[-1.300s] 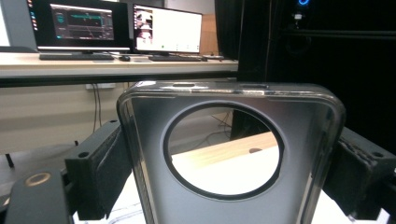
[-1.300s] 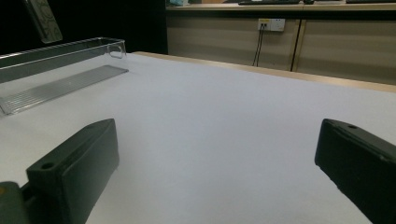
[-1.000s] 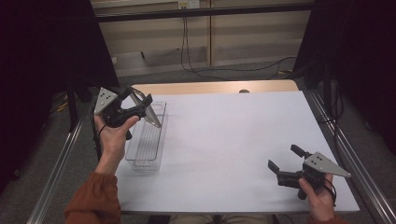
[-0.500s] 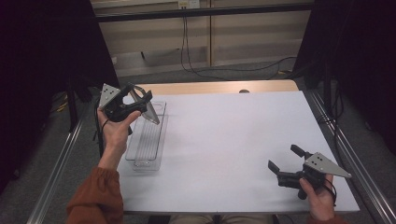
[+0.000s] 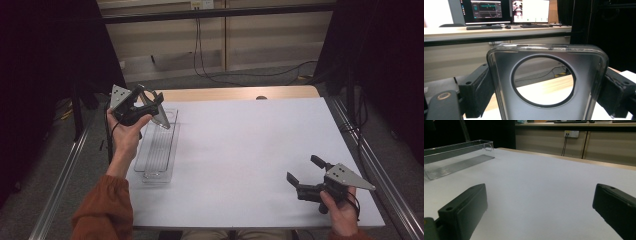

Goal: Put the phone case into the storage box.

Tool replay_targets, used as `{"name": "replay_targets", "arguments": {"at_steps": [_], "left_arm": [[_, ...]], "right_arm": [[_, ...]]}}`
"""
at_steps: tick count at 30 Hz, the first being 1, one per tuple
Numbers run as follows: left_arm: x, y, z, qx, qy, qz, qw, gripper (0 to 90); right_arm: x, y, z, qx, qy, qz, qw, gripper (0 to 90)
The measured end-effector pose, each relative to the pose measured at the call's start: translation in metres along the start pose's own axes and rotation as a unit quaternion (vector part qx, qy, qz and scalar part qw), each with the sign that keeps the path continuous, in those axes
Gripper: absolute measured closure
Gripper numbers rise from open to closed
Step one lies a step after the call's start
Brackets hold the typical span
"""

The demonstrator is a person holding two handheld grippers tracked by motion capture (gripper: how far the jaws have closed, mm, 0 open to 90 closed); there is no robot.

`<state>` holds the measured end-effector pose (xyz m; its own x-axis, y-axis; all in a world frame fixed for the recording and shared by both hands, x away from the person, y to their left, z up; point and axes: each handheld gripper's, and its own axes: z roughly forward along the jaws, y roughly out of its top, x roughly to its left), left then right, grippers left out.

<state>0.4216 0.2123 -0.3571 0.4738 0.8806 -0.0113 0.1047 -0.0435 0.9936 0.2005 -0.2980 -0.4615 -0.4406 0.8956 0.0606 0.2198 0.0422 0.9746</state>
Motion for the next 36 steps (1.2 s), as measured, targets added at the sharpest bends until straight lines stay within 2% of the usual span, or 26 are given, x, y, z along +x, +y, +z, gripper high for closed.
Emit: {"name": "replay_targets", "arguments": {"at_steps": [5, 6, 11, 14, 17, 20, 22, 25, 32, 35, 36], "left_arm": [[0.003, -0.002, 0.006, -0.003, 0.006, 0.0, 1.0, 12.5], [0.004, -0.003, 0.008, -0.004, 0.009, -0.009, 0.9999, 12.5], [0.007, -0.008, 0.014, -0.002, 0.015, -0.019, 0.9997, 12.5], [0.008, -0.01, 0.018, 0.002, 0.026, -0.012, 0.9996, 12.5], [0.01, -0.014, 0.023, 0.003, 0.027, -0.019, 0.9995, 12.5], [0.012, -0.017, 0.025, 0.013, 0.034, -0.016, 0.9992, 12.6], [0.012, -0.018, 0.027, 0.01, 0.033, -0.015, 0.9993, 12.6], [0.01, -0.021, 0.029, 0.017, 0.035, -0.008, 0.9992, 12.5], [0.006, -0.026, 0.037, 0.02, 0.03, -0.01, 0.9993, 12.5], [0.004, -0.03, 0.041, 0.024, 0.036, -0.009, 0.999, 12.5], [0.003, -0.031, 0.042, 0.027, 0.037, -0.002, 0.999, 12.5]], "right_arm": [[0.0, -0.001, 0.001, 0.0, 0.001, -0.002, 1.0, 0.0], [0.0, -0.001, 0.001, 0.0, -0.001, -0.001, 1.0, 0.0], [0.0, -0.001, 0.001, 0.001, 0.0, -0.001, 1.0, 0.0], [0.0, -0.001, 0.001, 0.001, 0.0, 0.001, 1.0, 0.0], [0.0, -0.001, 0.001, 0.002, 0.002, 0.001, 1.0, 0.0], [0.0, -0.001, 0.001, -0.001, 0.0, -0.001, 1.0, 0.0], [0.0, -0.001, 0.001, 0.001, 0.0, 0.001, 1.0, 0.0], [0.0, -0.001, 0.001, 0.002, 0.002, 0.002, 1.0, 0.0], [0.001, -0.001, 0.001, 0.006, 0.005, 0.002, 1.0, 0.0], [0.001, -0.001, 0.001, 0.004, 0.004, 0.003, 1.0, 0.0], [0.0, -0.002, 0.001, 0.006, 0.005, 0.001, 1.0, 0.0]]}}
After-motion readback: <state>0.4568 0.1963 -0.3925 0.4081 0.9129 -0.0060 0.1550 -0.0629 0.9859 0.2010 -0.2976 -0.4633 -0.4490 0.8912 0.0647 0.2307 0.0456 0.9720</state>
